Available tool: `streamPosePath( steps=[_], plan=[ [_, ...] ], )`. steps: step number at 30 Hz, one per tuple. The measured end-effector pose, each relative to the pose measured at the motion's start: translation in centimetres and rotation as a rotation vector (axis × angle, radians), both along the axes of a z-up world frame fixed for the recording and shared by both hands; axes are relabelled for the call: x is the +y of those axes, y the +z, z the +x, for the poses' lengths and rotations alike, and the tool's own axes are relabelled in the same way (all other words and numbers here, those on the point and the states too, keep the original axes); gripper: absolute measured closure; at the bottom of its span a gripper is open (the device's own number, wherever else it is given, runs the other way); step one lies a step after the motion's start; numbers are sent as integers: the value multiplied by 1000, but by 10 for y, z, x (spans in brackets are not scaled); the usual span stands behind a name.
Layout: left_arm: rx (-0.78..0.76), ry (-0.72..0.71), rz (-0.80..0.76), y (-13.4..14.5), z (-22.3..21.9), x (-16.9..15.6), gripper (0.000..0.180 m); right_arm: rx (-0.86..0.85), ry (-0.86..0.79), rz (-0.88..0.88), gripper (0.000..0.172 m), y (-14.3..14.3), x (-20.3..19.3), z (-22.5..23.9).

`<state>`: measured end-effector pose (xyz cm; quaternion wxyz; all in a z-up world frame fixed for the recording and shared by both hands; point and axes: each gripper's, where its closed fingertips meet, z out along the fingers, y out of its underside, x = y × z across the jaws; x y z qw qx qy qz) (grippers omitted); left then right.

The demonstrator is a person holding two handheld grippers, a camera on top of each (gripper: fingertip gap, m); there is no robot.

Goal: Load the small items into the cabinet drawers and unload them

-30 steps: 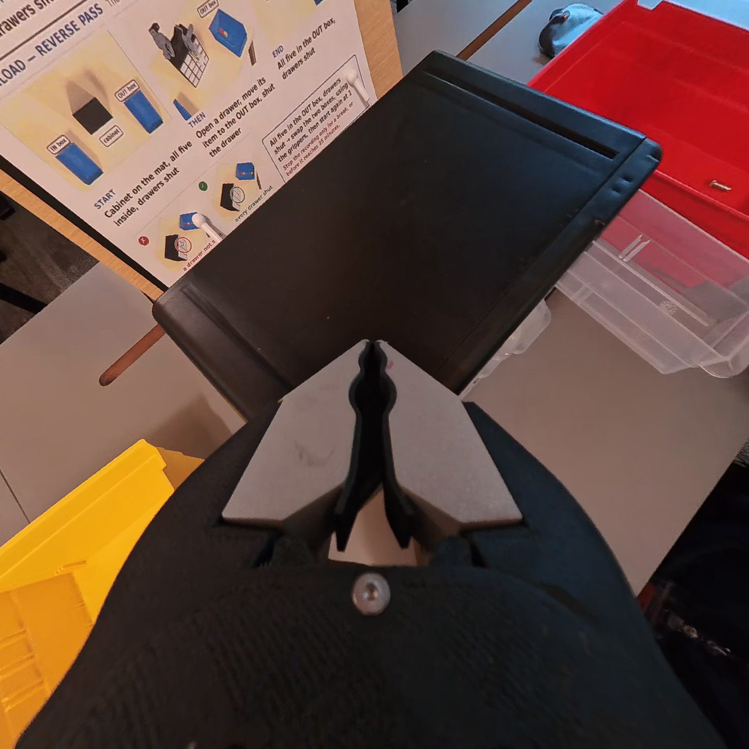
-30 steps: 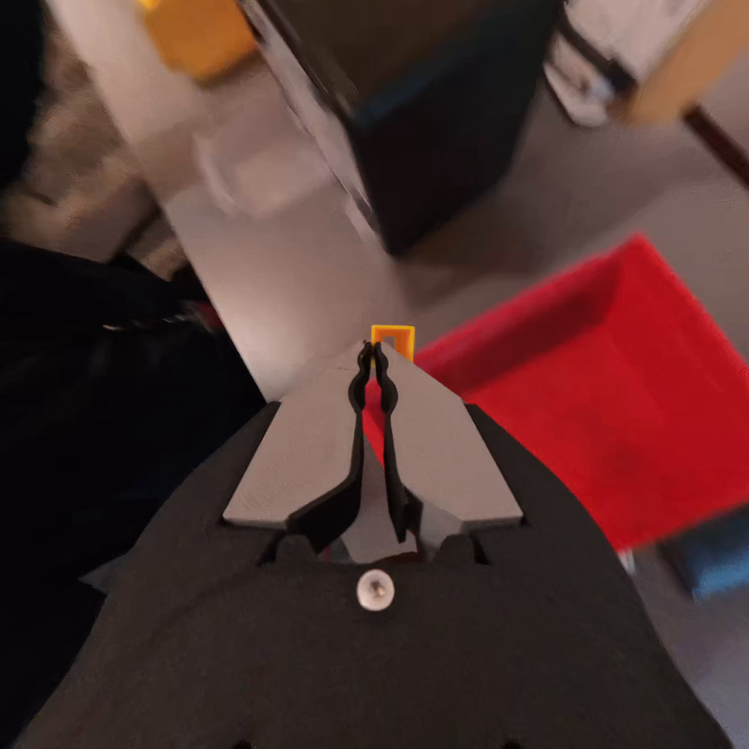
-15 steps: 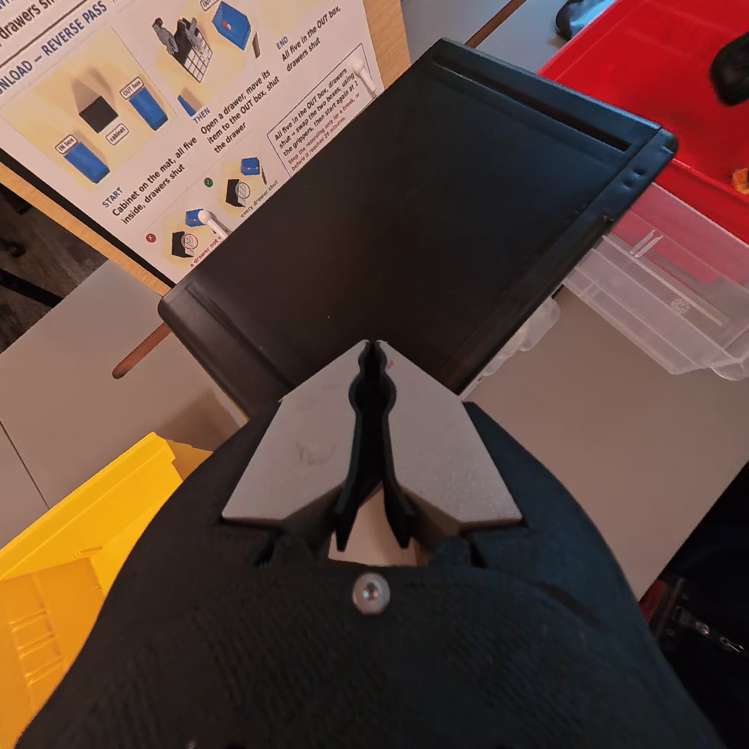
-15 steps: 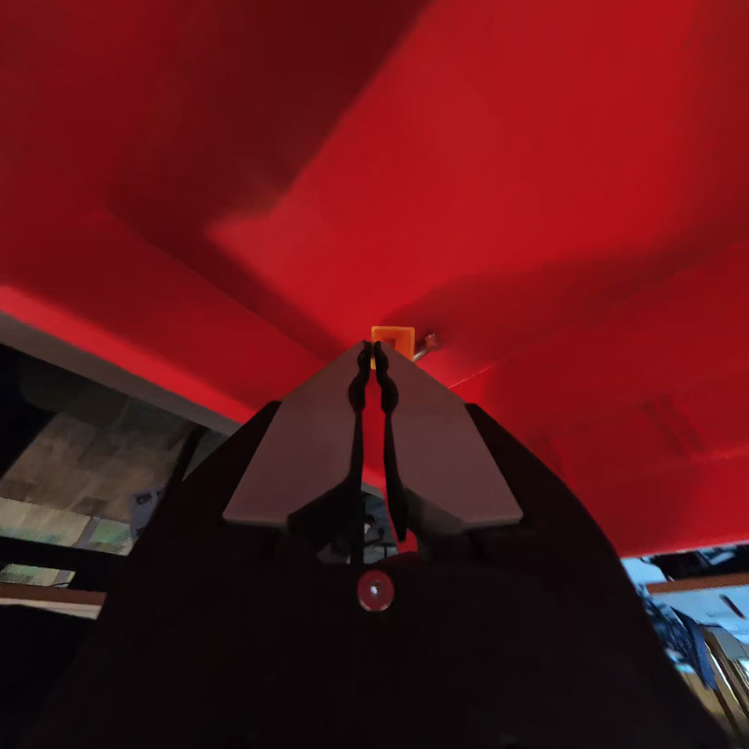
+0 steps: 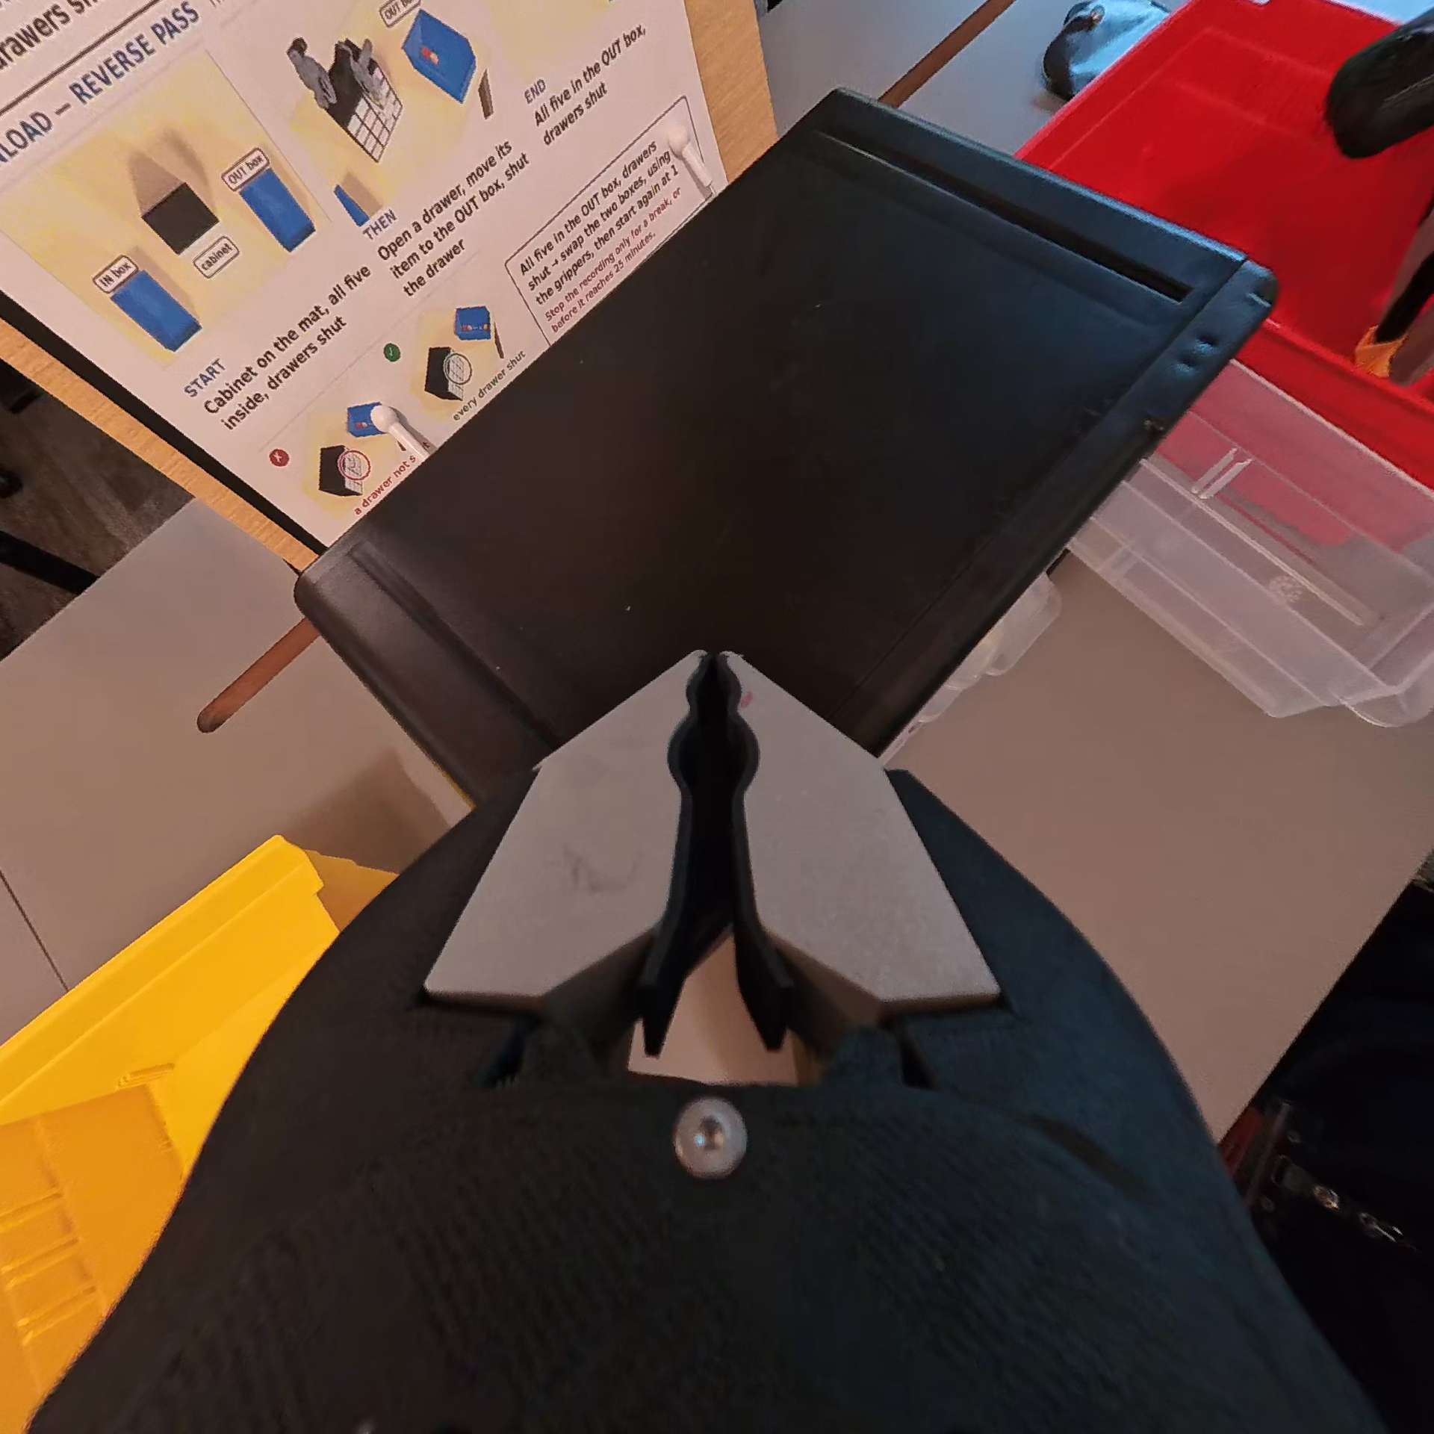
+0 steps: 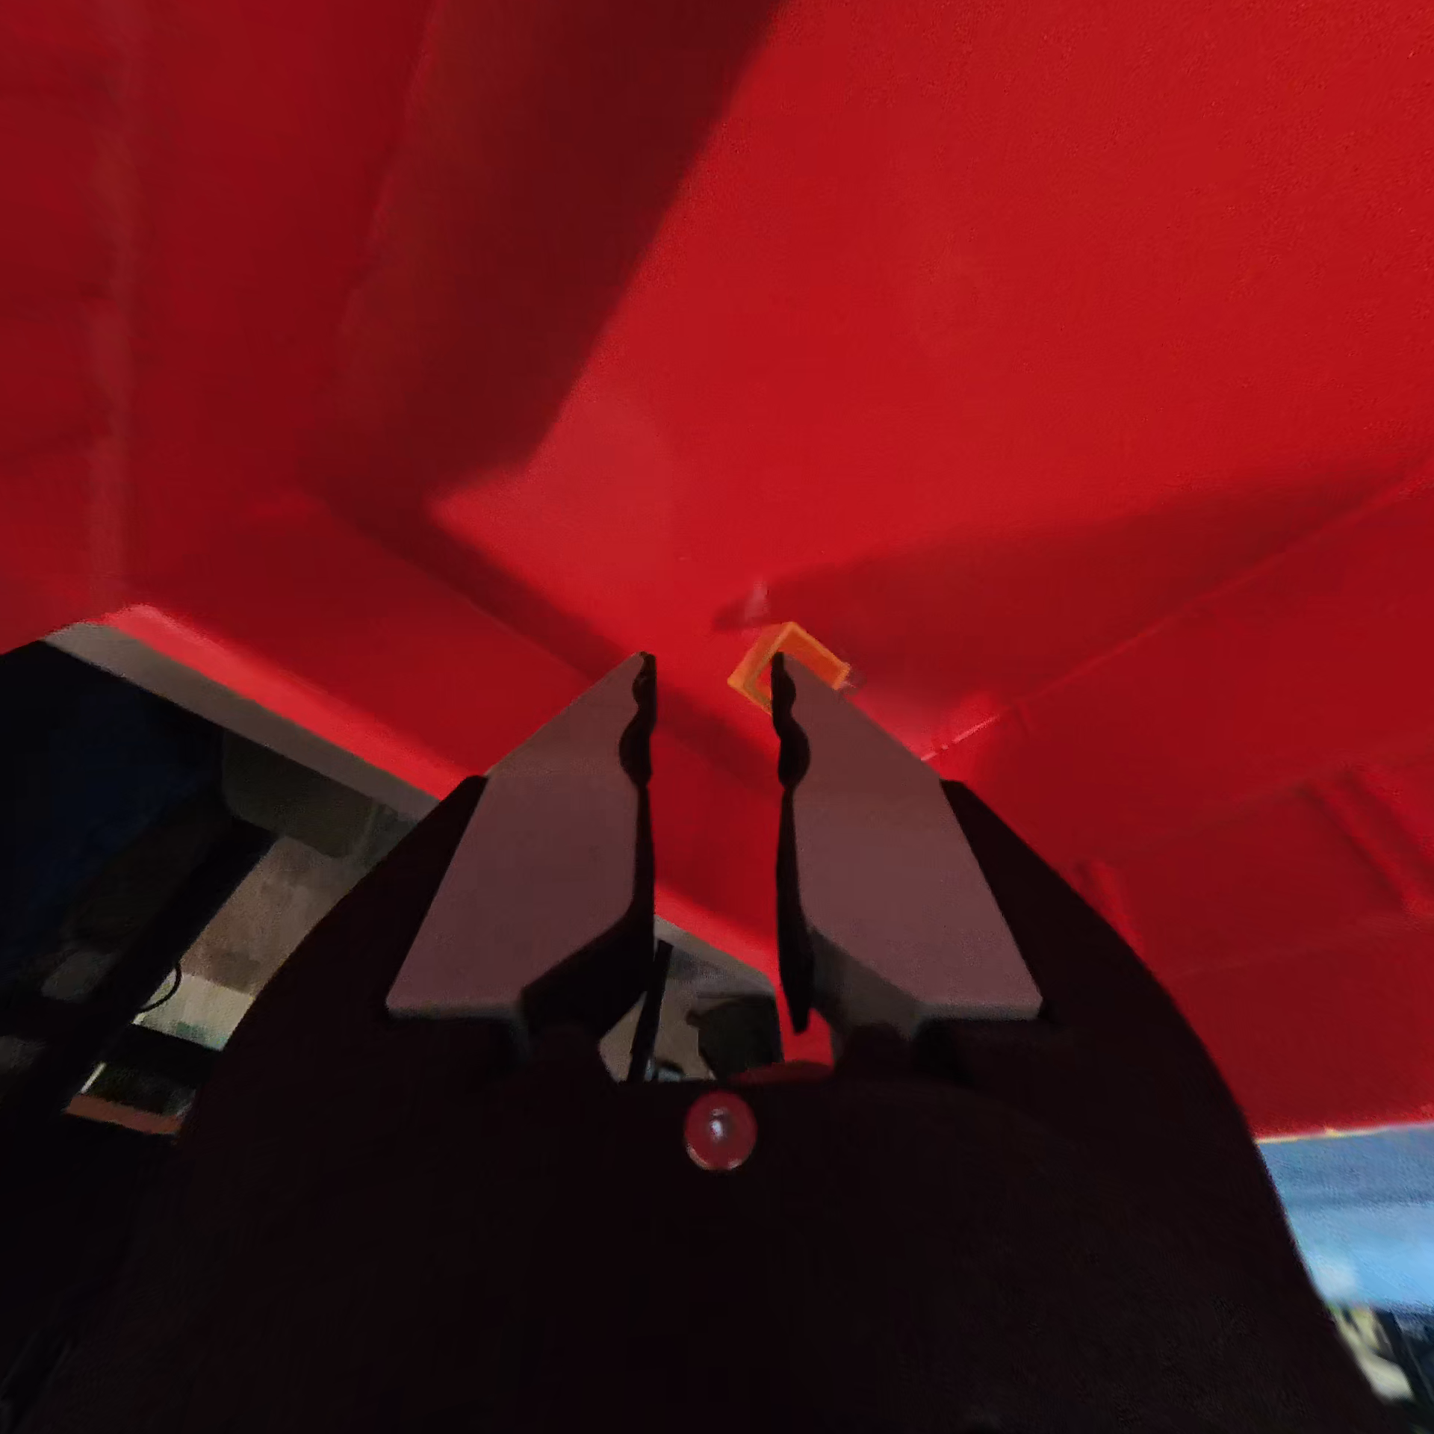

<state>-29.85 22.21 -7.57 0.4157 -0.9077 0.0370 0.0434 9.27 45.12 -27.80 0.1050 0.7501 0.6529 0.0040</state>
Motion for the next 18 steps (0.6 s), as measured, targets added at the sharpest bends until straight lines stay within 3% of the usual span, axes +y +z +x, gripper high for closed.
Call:
streamPosePath(
  steps=[11,18],
  plan=[
    [-2,-3,1,0,0,0,180,182,-14,93,146,35,14,-30],
    [1,-4,-3,0,0,0,180,88,6,85,151,11,8,-12]
  ],
)
